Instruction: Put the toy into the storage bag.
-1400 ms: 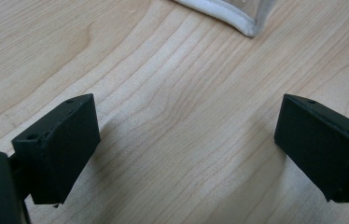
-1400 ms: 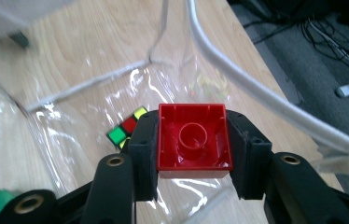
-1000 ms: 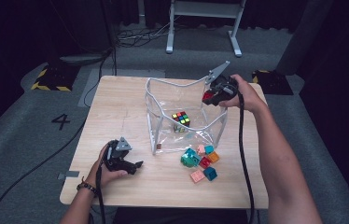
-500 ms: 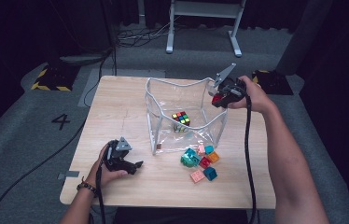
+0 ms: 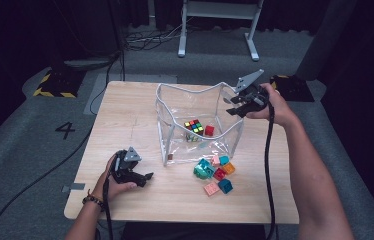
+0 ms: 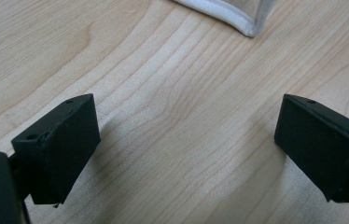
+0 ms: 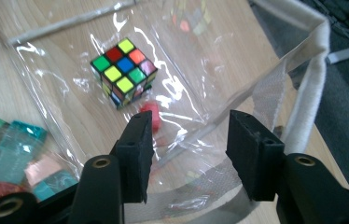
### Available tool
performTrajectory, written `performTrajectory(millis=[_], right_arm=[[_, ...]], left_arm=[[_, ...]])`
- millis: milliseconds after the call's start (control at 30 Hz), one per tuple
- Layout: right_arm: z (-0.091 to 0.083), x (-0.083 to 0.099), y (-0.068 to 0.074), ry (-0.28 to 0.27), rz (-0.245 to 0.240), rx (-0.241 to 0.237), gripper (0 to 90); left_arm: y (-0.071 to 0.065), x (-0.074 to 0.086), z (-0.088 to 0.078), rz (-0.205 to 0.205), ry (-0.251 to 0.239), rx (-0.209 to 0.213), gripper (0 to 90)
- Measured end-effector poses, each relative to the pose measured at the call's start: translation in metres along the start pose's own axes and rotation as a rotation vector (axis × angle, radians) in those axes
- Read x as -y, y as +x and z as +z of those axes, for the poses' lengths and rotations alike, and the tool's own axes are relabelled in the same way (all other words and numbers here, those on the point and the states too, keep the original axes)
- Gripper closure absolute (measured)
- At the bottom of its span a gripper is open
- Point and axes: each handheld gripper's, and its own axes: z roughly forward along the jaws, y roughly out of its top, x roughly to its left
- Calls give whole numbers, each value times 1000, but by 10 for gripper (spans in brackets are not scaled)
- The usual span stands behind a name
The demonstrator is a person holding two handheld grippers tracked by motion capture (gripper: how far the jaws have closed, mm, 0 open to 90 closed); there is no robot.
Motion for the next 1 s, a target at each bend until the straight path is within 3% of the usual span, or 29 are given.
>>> performTrajectory(millis=[167, 200, 433, 567, 833, 1000], right_arm=[[-9, 5, 2, -42, 26, 26, 473], [-11, 5, 5, -47, 51, 32, 462], [-27, 14, 6, -190, 116, 82, 412], [-37, 22, 9, -215, 141, 137, 383], [-60, 41, 19, -315, 209, 211, 298], [-66, 60, 27, -326, 239, 252, 270]], left_arm=[[0, 0, 0, -1, 0, 0, 69], [0, 0, 0, 0, 0, 0, 69], [0, 0, 0, 0, 0, 0, 69], [0, 0, 0, 0, 0, 0, 69], [0, 0, 0, 0, 0, 0, 69], [0, 0, 0, 0, 0, 0, 69]])
